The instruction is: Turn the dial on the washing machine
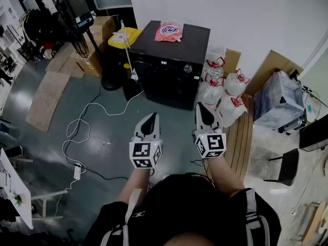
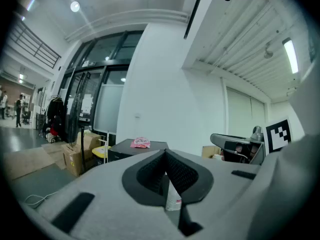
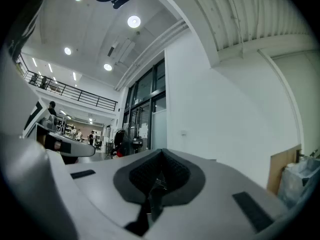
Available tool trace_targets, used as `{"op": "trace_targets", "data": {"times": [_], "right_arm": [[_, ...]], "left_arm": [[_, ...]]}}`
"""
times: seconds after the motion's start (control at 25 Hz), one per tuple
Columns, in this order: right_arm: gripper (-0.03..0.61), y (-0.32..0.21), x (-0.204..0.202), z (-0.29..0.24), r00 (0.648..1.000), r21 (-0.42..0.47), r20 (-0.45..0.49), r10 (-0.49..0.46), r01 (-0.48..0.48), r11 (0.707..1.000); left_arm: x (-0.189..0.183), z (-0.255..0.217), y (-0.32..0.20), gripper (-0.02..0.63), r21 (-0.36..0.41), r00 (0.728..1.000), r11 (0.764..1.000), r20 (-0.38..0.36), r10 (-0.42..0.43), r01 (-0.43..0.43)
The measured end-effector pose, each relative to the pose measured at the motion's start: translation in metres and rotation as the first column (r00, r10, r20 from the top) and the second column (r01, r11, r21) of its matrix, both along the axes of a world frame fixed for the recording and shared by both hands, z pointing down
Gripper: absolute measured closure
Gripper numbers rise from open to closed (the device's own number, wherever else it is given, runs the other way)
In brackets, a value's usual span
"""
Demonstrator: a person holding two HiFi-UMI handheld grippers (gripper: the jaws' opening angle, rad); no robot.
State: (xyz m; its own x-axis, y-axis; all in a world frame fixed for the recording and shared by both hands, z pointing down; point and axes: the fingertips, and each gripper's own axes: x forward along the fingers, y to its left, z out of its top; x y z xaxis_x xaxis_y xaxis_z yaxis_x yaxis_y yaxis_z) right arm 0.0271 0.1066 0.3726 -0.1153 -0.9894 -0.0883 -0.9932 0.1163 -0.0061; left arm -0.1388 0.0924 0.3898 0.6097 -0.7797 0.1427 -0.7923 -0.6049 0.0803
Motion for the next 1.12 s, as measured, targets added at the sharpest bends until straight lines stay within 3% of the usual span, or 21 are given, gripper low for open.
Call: {"op": "trace_targets", "data": {"times": [0.2,0.64,1.12], "right_arm": [[0.571,0.023,0.008,-0.002,1.0,0.003,0.003,-0.017,0.017,1.0],[0.569,0.047,0.0,-0.006,0.999,0.014,0.009,-0.042,0.042,0.999],[0.57,0.052,-0.027,0.003,1.0,0.006,0.007,0.028,-0.028,1.0]], "left_arm": [[0.012,-0.004,0.027,0.611,0.005,1.0,1.0,-0.004,-0.007,0.007],[-0.001,-0.005,0.052,0.611,-0.005,0.999,0.999,-0.007,-0.043,0.043],[-0.033,0.011,0.046,0.611,-0.018,1.0,1.0,-0.006,0.014,-0.015]]}}
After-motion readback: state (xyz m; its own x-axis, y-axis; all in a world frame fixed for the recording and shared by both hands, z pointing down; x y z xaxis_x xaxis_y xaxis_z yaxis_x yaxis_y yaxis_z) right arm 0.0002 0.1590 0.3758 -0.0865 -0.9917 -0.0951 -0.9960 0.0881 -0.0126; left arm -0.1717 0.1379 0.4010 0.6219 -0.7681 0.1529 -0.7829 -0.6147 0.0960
